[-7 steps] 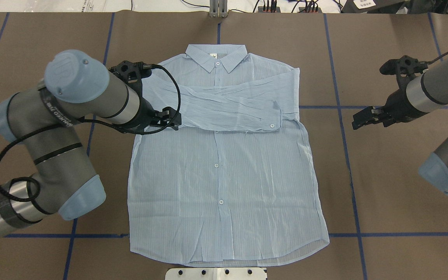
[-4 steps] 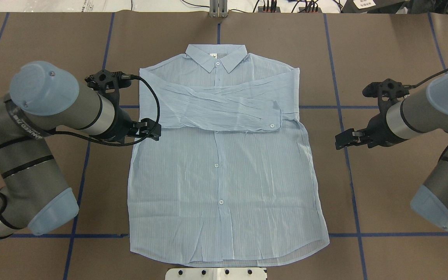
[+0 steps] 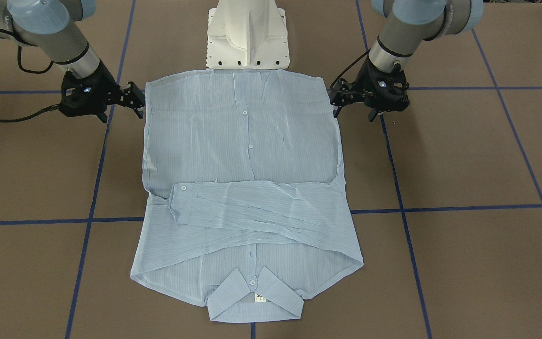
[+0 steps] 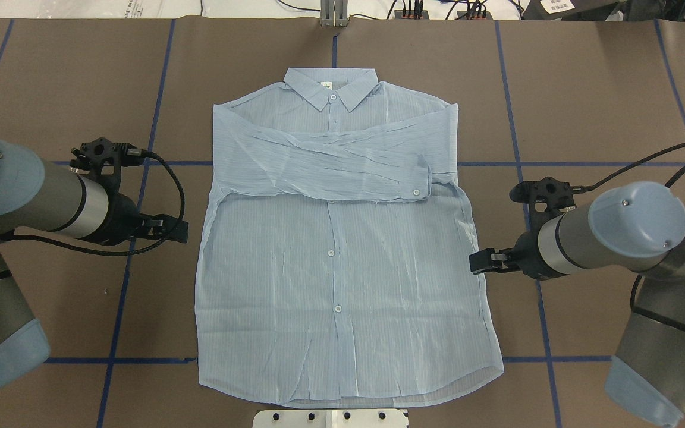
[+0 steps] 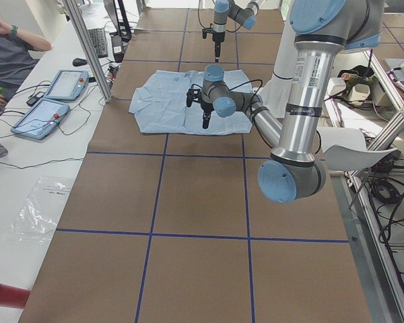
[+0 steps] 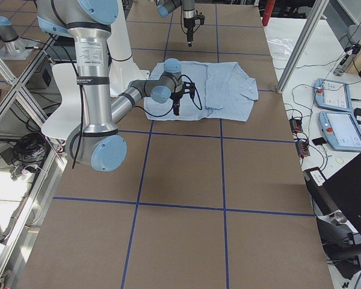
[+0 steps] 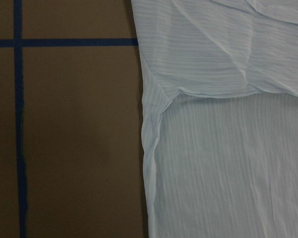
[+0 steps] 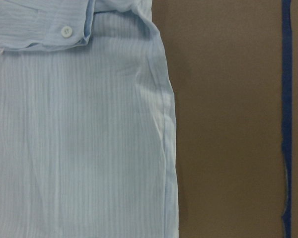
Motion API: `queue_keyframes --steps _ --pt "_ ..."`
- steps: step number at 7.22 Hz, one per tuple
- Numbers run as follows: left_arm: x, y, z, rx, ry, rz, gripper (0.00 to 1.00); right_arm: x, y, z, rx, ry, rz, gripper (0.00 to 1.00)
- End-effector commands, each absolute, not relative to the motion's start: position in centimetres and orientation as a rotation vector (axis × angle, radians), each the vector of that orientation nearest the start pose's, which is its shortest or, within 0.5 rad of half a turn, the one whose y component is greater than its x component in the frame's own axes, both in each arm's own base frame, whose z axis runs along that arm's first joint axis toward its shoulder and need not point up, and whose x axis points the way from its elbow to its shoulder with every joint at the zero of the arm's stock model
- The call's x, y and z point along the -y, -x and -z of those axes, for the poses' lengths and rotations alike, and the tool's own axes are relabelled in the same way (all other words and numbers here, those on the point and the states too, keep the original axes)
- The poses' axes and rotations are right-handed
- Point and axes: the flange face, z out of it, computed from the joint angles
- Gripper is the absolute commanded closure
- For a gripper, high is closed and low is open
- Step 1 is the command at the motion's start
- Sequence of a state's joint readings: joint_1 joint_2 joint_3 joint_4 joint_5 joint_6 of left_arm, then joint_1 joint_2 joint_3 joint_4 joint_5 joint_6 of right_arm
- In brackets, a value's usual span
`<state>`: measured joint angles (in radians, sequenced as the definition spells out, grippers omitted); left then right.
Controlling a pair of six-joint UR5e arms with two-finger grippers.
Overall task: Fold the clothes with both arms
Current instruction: 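Move both grippers down along the shirt sides toward the hem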
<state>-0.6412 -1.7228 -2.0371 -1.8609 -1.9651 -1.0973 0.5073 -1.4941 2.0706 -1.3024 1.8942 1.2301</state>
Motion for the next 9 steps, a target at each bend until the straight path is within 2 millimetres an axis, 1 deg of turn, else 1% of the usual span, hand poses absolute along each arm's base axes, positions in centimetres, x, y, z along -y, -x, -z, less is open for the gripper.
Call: queue_keyframes --steps 1,2,3,4,5,7,8,9 --pt "38.0 -35.0 -35.2 -0.948 -0.161 -0.026 0.0 29.5 41.4 -36.1 0.878 -0.037 -0.016 0.0" --pt "38.0 -34.9 -35.3 -0.946 -0.159 -0.019 0.0 27.7 42.4 -36.3 0.873 -0.011 -0.006 0.0" --pt "37.9 -34.8 -35.2 -0.95 -0.146 0.003 0.0 25.3 43.9 -36.0 0.868 -0.015 -0.051 0.0" --pt "37.9 -34.9 -35.2 -0.954 -0.129 0.044 0.0 23.6 44.9 -36.0 0.86 -0.043 -0.052 0.0" --pt "37.9 -35.0 -35.2 -0.953 -0.129 0.047 0.0 23.4 44.5 -37.1 0.838 -0.038 -0.053 0.0" --pt "37.7 -35.5 -34.5 -0.968 -0.121 0.059 0.0 23.2 43.5 -39.2 0.795 -0.027 -0.055 0.0" --pt "37.8 -35.7 -33.9 -0.977 -0.125 0.059 0.0 23.2 43.5 -39.8 0.783 -0.024 -0.055 0.0" --pt "37.8 -35.7 -33.8 -0.978 -0.127 0.06 0.0 23.1 43.6 -40.0 0.78 -0.02 -0.052 0.0"
